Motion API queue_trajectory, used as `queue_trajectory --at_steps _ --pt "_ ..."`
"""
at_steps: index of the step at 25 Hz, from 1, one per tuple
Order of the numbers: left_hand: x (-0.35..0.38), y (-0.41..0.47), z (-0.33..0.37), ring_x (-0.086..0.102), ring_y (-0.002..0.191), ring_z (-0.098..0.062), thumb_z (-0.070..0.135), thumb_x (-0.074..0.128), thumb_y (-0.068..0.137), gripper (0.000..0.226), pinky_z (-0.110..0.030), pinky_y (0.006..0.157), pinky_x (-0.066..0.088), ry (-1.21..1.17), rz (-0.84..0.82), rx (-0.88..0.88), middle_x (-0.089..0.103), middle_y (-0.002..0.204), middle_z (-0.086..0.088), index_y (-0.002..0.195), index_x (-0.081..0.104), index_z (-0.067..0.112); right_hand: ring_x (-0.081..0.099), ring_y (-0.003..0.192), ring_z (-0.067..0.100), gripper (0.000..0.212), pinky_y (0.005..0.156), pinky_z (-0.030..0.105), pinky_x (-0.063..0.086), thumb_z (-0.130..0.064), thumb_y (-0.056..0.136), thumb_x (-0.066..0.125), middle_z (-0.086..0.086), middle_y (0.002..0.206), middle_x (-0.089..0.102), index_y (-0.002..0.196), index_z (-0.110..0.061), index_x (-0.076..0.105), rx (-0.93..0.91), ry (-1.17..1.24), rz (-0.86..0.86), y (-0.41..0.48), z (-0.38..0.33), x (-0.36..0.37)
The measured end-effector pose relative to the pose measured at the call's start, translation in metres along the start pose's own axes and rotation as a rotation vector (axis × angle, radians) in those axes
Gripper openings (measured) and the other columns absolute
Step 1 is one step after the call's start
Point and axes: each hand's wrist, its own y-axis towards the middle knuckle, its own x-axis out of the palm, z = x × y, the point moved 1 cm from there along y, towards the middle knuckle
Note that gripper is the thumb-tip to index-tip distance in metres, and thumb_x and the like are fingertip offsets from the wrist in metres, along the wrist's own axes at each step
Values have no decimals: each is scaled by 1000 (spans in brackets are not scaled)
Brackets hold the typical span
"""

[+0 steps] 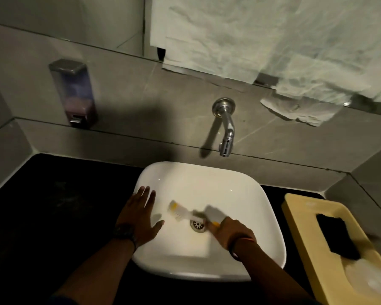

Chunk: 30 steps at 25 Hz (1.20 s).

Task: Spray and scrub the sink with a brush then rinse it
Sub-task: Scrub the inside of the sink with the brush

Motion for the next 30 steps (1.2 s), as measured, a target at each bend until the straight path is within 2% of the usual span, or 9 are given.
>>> queue_trajectory --at_steps 4,9,11,15,19,20,22,25,30 --pt "-5 0 4 -3 146 -25 57 30 80 85 -36 117 -3 2 16 5 4 158 -11 146 1 11 60 109 33 79 86 38 42 -77 80 38 14 123 64 120 -11 57 235 149 118 15 30 -19" --pt "-6 2 4 -2 146 -24 51 40 87 81 -37 119 0 31 1 8 8 158 -10 145 2 10 60 111 28 100 94 36 46 -93 57 41 9 119 66 121 -18 58 -154 50 -232 -15 11 13" --pt "-5 2 4 -1 146 -24 50 41 87 81 -37 118 0 30 1 10 9 158 -10 145 2 10 60 112 30 99 93 36 46 -93 58 38 10 122 65 121 -20 58 -131 19 -125 -20 17 9" --pt "-4 3 3 3 146 -25 50 38 86 79 -37 118 2 58 12 21 13 157 -12 145 6 9 58 114 36 77 96 39 46 -70 83 45 19 129 61 126 -7 56 184 56 107 0 83 -41" --pt "-4 6 3 5 146 -26 46 42 87 77 -38 119 4 51 14 15 14 157 -11 145 8 8 59 64 24 74 70 30 46 -81 67 53 10 72 64 89 -11 61 61 -26 -342 -10 91 -52" --pt "-5 6 3 5 146 -26 46 42 88 77 -39 119 4 52 14 20 14 157 -12 145 8 8 61 68 24 78 70 30 47 -86 61 48 9 75 66 90 -15 63 4 -100 -368 -11 82 -47" --pt "-5 5 3 5 146 -26 44 42 88 76 -38 119 4 30 20 15 14 157 -12 145 7 8 63 96 29 85 83 34 48 -86 66 43 13 107 69 110 -16 61 -53 -172 -174 -1 61 -37" --pt "-6 4 4 3 146 -26 40 43 89 75 -37 119 2 -11 30 22 11 157 -12 145 5 8 60 107 34 77 84 37 44 -76 80 41 15 121 65 116 -11 58 97 -7 138 16 28 -27" --pt "-7 4 0 4 146 -25 29 45 90 72 -35 119 2 -71 57 8 9 158 -13 145 4 8 56 118 30 77 94 33 42 -80 73 44 9 130 61 128 -27 52 -269 99 -165 8 -17 17"
